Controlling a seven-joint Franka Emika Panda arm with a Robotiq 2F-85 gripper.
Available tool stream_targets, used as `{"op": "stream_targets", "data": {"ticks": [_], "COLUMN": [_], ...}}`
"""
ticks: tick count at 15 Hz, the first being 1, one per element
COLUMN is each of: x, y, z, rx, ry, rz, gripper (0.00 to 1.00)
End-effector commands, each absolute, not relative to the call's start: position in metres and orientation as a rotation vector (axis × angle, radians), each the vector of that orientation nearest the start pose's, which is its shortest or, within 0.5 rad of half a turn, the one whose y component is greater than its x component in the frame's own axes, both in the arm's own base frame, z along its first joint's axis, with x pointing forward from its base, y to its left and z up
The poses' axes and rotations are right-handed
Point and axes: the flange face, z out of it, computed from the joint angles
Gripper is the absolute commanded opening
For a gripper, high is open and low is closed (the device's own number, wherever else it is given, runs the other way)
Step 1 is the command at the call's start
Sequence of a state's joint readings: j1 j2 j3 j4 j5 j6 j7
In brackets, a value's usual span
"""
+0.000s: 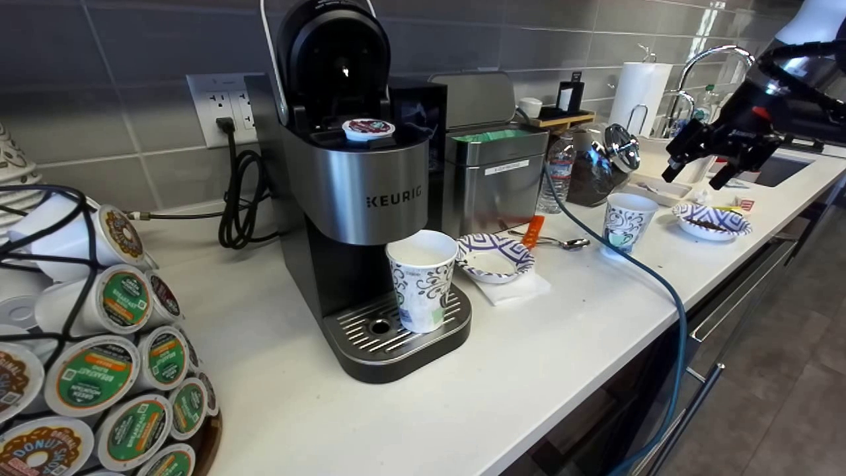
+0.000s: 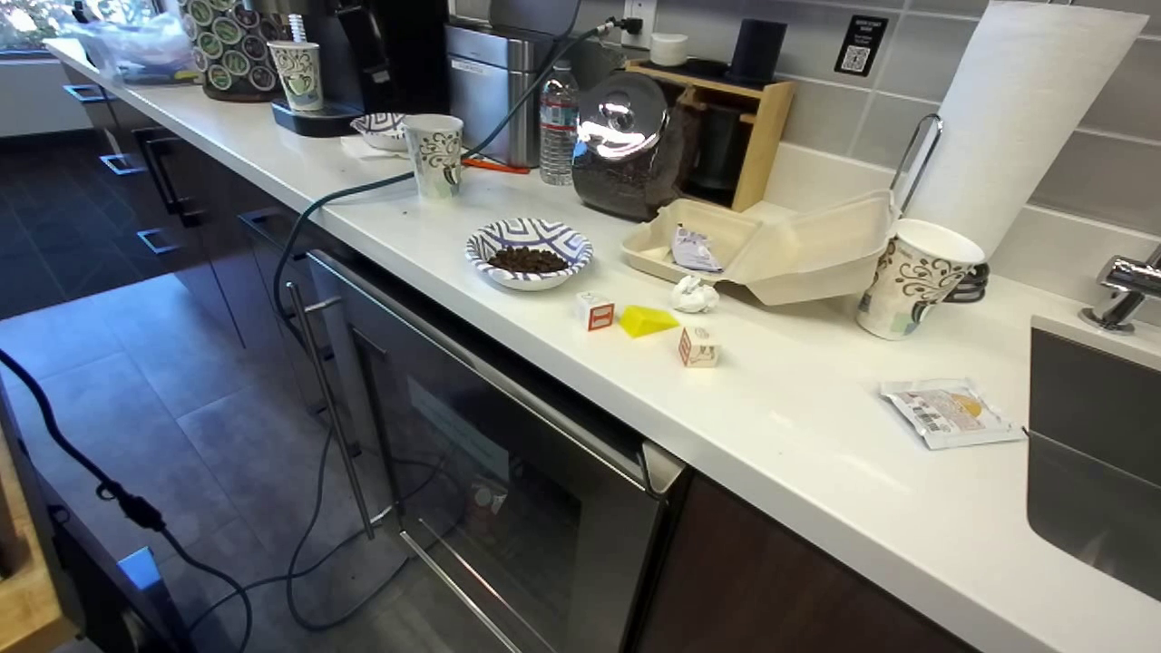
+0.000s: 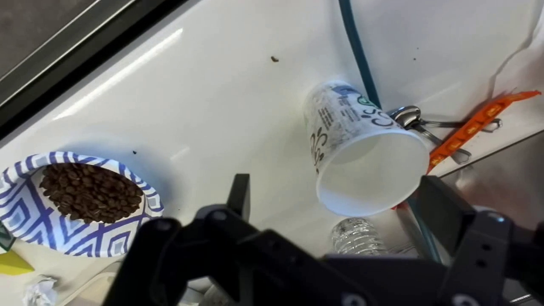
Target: Move the bottle to the left and move the cup to the left
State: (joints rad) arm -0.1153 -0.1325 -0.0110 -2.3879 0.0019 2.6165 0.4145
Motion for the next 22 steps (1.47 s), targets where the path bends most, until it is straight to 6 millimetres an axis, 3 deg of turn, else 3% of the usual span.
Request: {"op": "stream_targets", "data": {"ticks": [1,9,16,21,22], "x": [0.521,0.555,0.560,0.562,0.563], "y": [-0.064,-0.068,-0.080,-0.074,-0.070], "z": [0.402,0.379,0.348,0.348,0.352], "rx": [-2.926,-2.977,-3.000,-3.001,-3.001], "ry": [0.914,0.978,1.012,0.978,0.963], "rz": [-0.546,-0.490,-0.372,-0.377,-0.391], "gripper": [1.00,0.99,0.37,0.00,0.00]}}
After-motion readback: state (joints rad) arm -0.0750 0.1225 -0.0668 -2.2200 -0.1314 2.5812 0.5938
